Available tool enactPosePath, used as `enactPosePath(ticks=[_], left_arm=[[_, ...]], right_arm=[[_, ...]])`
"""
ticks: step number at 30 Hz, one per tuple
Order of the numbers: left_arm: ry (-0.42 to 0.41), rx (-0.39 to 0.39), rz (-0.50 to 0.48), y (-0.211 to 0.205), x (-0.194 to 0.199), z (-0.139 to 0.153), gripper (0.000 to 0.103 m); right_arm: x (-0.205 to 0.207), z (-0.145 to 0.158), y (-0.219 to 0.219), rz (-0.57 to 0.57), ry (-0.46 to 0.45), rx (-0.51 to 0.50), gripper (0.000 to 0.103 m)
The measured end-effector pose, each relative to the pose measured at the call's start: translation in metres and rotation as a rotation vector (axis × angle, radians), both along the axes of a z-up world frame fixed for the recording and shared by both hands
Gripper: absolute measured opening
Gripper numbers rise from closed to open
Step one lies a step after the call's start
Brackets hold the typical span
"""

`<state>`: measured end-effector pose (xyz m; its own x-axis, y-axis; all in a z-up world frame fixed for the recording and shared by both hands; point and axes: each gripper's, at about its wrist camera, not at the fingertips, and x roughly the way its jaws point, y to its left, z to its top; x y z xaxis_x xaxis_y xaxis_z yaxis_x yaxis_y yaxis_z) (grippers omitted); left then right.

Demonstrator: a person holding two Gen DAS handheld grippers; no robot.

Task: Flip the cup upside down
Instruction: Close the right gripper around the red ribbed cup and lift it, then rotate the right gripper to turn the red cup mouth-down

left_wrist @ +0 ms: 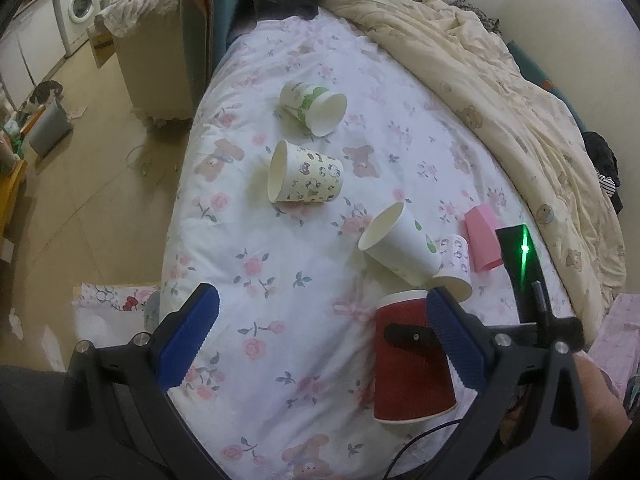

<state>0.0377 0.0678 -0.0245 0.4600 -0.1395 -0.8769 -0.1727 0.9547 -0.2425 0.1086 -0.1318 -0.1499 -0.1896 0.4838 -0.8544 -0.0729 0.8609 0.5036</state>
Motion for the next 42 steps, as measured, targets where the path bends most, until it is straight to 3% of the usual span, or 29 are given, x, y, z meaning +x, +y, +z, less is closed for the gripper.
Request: enactPosePath(ticks=[12, 21, 33, 37, 42], left_arm=[[-0.014, 0.017, -0.007, -0.007, -0.001, -0.002, 0.102], [-0.061, 0.034, -0.045, -0.022, -0.004, 0.004, 0.102], [-0.075, 0.081, -0.095, -0.043, -0.001, -0.002, 0.102], [-0.075, 0.073, -0.157, -0.058, 0.0, -0.003, 0.102], [-0.085, 0.03, -0.314, -0.086, -0.009, -0.002, 0.102]], right_arm=[[-0.025, 0.068, -0.057, -0.1, -0.218, 0.171, 0.071], [-0.033, 0.117, -0.104, -0.155, -0.385, 0.226, 0.07], [-0.034, 0.117, -0.129, -0.216, -0.476, 0.309, 0.071], [-0.036, 0.123, -0.124, -0.196, -0.527, 0.294, 0.071], [-0.037, 0.126, -0.118, -0.18, -0.568, 0.265, 0.071]])
